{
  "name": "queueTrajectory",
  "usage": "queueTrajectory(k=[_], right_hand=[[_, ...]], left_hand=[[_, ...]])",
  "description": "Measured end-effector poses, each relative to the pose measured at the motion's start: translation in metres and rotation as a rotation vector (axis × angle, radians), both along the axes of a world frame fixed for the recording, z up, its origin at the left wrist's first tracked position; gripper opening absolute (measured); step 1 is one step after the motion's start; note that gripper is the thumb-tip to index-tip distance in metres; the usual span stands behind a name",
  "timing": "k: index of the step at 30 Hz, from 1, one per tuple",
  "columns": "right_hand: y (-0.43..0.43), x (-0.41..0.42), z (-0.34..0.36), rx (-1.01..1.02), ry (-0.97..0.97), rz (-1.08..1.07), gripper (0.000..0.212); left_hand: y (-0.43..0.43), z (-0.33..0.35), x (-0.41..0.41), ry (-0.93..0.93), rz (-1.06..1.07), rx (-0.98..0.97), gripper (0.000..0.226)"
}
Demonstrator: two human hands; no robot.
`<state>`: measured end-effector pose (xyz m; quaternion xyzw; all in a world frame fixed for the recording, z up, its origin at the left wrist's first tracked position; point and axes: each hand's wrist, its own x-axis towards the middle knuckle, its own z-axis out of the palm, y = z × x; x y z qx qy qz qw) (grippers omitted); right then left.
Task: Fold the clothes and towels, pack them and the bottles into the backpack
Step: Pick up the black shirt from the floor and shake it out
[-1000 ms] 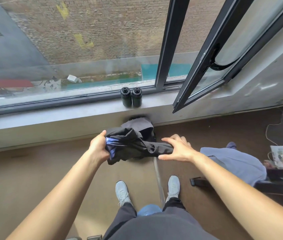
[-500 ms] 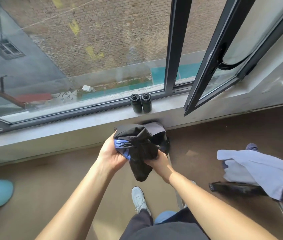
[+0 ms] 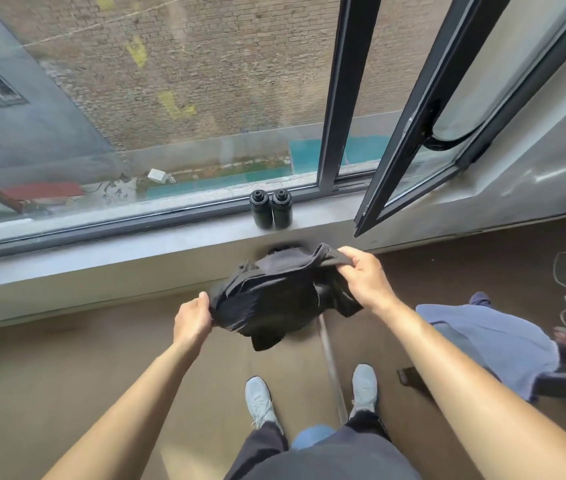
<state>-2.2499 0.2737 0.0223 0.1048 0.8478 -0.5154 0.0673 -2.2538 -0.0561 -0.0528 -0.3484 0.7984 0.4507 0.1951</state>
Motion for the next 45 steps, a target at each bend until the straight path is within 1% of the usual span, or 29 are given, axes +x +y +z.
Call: queueTrajectory(k=[2, 5, 6, 7, 8, 9, 11, 12, 14, 17, 19, 20, 21, 22, 24, 25, 27, 29, 31, 34, 36, 39, 41, 43, 45], right_hand=[[-0.001, -0.003, 0.01, 0.045, 0.029, 0.039, 0.019], [-0.006, -0.006, 0.025, 0.101, 0.064, 0.116, 0.026], [-0.009, -0.007, 0.03, 0.111, 0.071, 0.139, 0.028], [-0.011, -0.009, 0.035, 0.115, 0.077, 0.161, 0.03], [-0.013, -0.01, 0.039, 0.116, 0.079, 0.181, 0.03], [-0.016, -0.011, 0.043, 0.129, 0.083, 0.201, 0.029], [-0.021, -0.013, 0.052, 0.165, 0.099, 0.222, 0.022], [-0.021, -0.014, 0.056, 0.178, 0.111, 0.23, 0.018], [-0.02, -0.014, 0.066, 0.202, 0.137, 0.235, 0.02], [-0.013, -0.012, 0.08, 0.24, 0.155, 0.216, 0.027], [-0.006, -0.01, 0.088, 0.253, 0.173, 0.198, 0.026], [-0.004, -0.009, 0.091, 0.257, 0.186, 0.191, 0.025], [-0.001, -0.008, 0.094, 0.257, 0.2, 0.189, 0.024], [0.002, -0.007, 0.096, 0.257, 0.211, 0.187, 0.023], [0.009, -0.006, 0.098, 0.264, 0.221, 0.181, 0.024], [0.014, -0.007, 0.098, 0.277, 0.216, 0.171, 0.025], [0.023, -0.008, 0.097, 0.318, 0.195, 0.128, 0.033], [0.032, -0.01, 0.092, 0.356, 0.17, 0.071, 0.044], [0.042, -0.012, 0.082, 0.393, 0.145, 0.029, 0.049], [0.056, -0.014, 0.054, 0.484, 0.075, 0.002, 0.045], [0.062, -0.013, 0.035, 0.535, 0.004, 0.0, 0.038], [0.066, -0.013, 0.012, 0.557, -0.061, 0.057, 0.021], [0.068, -0.016, 0.003, 0.556, -0.094, 0.066, 0.016], [0.072, -0.018, -0.003, 0.543, -0.129, 0.031, 0.019], [0.073, -0.021, -0.005, 0.542, -0.118, -0.026, 0.025]], left_hand=[[-0.001, -0.015, 0.004, -0.08, -0.122, -0.029, 0.052], [0.009, -0.021, 0.014, -0.277, -0.36, -0.032, 0.042], [0.012, -0.024, 0.017, -0.311, -0.455, -0.047, 0.038], [0.015, -0.025, 0.018, -0.307, -0.539, -0.075, 0.034], [0.018, -0.028, 0.017, -0.273, -0.598, -0.088, 0.03], [0.021, -0.029, 0.016, -0.212, -0.621, -0.066, 0.04], [0.033, -0.025, 0.008, -0.036, -0.629, 0.025, 0.074], [0.04, -0.022, 0.002, 0.047, -0.66, 0.061, 0.083], [0.057, -0.021, -0.01, 0.16, -0.767, 0.085, 0.092], [0.082, -0.017, -0.023, 0.226, -0.967, 0.034, 0.102], [0.097, -0.017, -0.026, 0.292, -1.087, 0.015, 0.104], [0.103, -0.018, -0.027, 0.328, -1.125, 0.008, 0.101], [0.107, -0.017, -0.028, 0.363, -1.151, -0.009, 0.092], [0.111, -0.019, -0.031, 0.401, -1.167, -0.027, 0.077], [0.116, -0.013, -0.035, 0.417, -1.17, -0.038, 0.035], [0.116, -0.011, -0.037, 0.4, -1.166, -0.013, 0.023], [0.113, -0.007, -0.039, 0.399, -1.117, 0.059, 0.027], [0.102, -0.002, -0.042, 0.425, -0.979, 0.08, 0.034], [0.086, 0.004, -0.049, 0.454, -0.819, 0.061, 0.037], [0.06, 0.009, -0.063, 0.464, -0.616, 0.03, 0.032], [0.047, 0.014, -0.073, 0.497, -0.527, 0.027, 0.027], [0.036, 0.022, -0.087, 0.526, -0.49, 0.076, 0.032], [0.032, 0.027, -0.094, 0.547, -0.472, 0.091, 0.035], [0.029, 0.032, -0.099, 0.56, -0.479, 0.084, 0.038], [0.026, 0.041, -0.101, 0.561, -0.536, 0.045, 0.043]])
